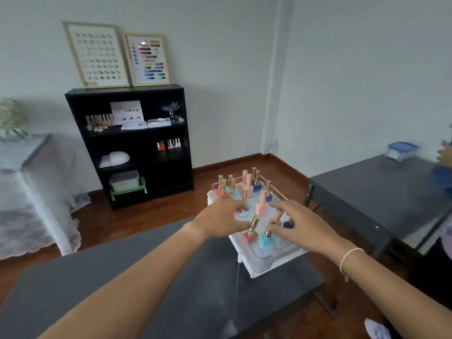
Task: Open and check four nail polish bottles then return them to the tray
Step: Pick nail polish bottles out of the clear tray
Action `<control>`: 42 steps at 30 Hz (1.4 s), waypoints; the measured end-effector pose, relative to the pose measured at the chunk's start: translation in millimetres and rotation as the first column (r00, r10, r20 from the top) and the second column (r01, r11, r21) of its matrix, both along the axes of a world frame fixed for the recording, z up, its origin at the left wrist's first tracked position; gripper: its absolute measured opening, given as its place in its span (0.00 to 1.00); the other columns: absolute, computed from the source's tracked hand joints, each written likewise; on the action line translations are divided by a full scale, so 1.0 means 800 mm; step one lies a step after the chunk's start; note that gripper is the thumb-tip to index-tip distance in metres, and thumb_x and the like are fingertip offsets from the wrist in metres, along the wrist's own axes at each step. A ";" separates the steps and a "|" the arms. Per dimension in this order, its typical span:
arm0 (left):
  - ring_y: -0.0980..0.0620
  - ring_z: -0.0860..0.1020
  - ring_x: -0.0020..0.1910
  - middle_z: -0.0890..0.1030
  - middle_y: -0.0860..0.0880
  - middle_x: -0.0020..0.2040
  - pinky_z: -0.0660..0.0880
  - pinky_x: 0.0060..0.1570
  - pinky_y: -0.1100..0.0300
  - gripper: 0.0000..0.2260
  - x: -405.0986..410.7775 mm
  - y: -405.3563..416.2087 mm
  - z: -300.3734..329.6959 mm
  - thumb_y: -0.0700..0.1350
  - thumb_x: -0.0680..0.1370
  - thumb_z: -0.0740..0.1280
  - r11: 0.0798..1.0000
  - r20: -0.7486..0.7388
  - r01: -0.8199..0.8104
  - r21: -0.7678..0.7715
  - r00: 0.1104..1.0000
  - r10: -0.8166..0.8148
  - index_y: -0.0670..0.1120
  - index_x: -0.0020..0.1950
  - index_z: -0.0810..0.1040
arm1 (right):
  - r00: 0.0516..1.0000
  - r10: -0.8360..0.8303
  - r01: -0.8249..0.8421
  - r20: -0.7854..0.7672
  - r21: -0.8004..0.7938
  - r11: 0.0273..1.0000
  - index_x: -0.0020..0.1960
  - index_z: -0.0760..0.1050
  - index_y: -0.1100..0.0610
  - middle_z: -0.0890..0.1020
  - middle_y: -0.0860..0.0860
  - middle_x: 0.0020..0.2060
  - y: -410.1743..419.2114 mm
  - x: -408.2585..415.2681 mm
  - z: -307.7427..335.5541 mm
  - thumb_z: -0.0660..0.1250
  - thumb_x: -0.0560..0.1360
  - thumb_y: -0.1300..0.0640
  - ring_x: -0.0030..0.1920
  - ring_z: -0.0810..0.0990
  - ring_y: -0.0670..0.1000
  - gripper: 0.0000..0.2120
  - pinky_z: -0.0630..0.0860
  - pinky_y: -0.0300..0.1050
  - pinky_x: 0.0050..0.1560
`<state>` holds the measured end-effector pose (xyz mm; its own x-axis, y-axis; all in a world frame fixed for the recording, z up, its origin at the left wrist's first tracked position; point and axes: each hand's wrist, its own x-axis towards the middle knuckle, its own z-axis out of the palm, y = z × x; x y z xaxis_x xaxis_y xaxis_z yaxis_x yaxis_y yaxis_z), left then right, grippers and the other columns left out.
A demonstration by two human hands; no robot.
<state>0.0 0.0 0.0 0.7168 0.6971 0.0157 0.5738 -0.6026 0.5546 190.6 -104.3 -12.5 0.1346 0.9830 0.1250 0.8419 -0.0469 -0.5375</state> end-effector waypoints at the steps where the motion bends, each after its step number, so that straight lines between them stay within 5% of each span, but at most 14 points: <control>1: 0.52 0.73 0.62 0.75 0.51 0.64 0.69 0.60 0.58 0.23 0.005 -0.004 -0.005 0.56 0.70 0.69 0.999 -0.033 -0.024 -0.029 0.999 0.023 0.51 0.63 0.73 | 1.000 0.000 0.000 -0.017 -0.015 1.000 0.63 0.67 0.41 0.72 0.39 0.57 -0.002 0.003 -0.003 0.68 0.69 0.42 0.54 0.72 0.41 0.23 0.73 0.42 0.54; 7: 0.50 0.74 0.59 0.77 0.49 0.62 0.71 0.58 0.56 0.21 0.026 -0.015 -0.034 0.56 0.70 0.68 0.990 -0.162 -0.141 -0.008 0.977 0.138 0.49 0.60 0.75 | 0.997 0.021 -0.027 -0.073 -0.081 0.996 0.63 0.66 0.42 0.74 0.41 0.52 0.000 0.017 -0.033 0.67 0.70 0.47 0.48 0.74 0.42 0.23 0.74 0.41 0.50; 11: 0.48 0.75 0.59 0.78 0.48 0.62 0.73 0.59 0.52 0.21 0.040 -0.024 -0.040 0.55 0.71 0.68 0.975 -0.205 -0.212 0.073 0.953 0.223 0.48 0.61 0.75 | 0.993 0.019 -0.030 -0.120 -0.091 0.995 0.63 0.63 0.44 0.73 0.41 0.48 0.006 0.024 -0.047 0.69 0.71 0.51 0.41 0.72 0.38 0.24 0.67 0.32 0.37; 17: 0.46 0.76 0.50 0.80 0.47 0.55 0.72 0.48 0.53 0.14 0.056 -0.031 -0.042 0.52 0.72 0.66 0.955 -0.297 -0.264 0.137 0.908 0.294 0.47 0.53 0.78 | 0.991 0.046 -0.061 -0.126 -0.118 0.991 0.63 0.67 0.50 0.77 0.48 0.56 0.016 0.024 -0.057 0.67 0.72 0.54 0.52 0.76 0.48 0.21 0.72 0.42 0.49; 22: 0.44 0.77 0.47 0.81 0.45 0.48 0.74 0.45 0.53 0.10 0.065 -0.029 -0.050 0.48 0.72 0.66 0.948 -0.316 -0.306 0.092 0.893 0.319 0.43 0.46 0.78 | 0.996 0.058 -0.068 -0.069 -0.142 0.988 0.53 0.71 0.53 0.80 0.50 0.54 0.022 0.021 -0.064 0.66 0.73 0.55 0.52 0.78 0.51 0.10 0.73 0.43 0.46; 31: 0.46 0.78 0.47 0.81 0.46 0.49 0.77 0.45 0.52 0.10 0.068 -0.026 -0.057 0.47 0.71 0.66 0.939 -0.230 -0.340 0.043 0.912 0.341 0.45 0.49 0.80 | 0.999 0.036 -0.029 0.028 -0.197 0.980 0.59 0.72 0.54 0.80 0.52 0.56 0.033 0.016 -0.070 0.64 0.75 0.55 0.54 0.79 0.54 0.13 0.77 0.46 0.52; 36: 0.48 0.79 0.46 0.82 0.49 0.49 0.79 0.48 0.50 0.09 0.057 -0.021 -0.049 0.48 0.71 0.68 0.939 -0.030 -0.343 -0.015 0.939 0.343 0.47 0.50 0.80 | 0.999 0.028 -0.024 0.021 -0.187 0.982 0.59 0.73 0.53 0.80 0.52 0.58 0.036 0.016 -0.068 0.66 0.74 0.56 0.56 0.79 0.53 0.14 0.76 0.46 0.54; 42: 0.55 0.76 0.37 0.80 0.54 0.40 0.73 0.37 0.65 0.05 0.009 -0.002 -0.007 0.49 0.70 0.71 0.947 0.213 -0.322 -0.010 0.924 0.316 0.50 0.42 0.80 | 0.997 0.029 -0.034 -0.069 -0.076 0.996 0.55 0.74 0.50 0.80 0.48 0.53 0.049 0.002 -0.038 0.69 0.72 0.52 0.47 0.78 0.49 0.12 0.75 0.44 0.49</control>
<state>7.2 -1.8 -5.5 0.4351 0.8859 0.1612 0.6110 -0.4219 0.6698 192.2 -65.4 -42.6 0.1088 0.9933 0.0400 0.8054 -0.0645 -0.5892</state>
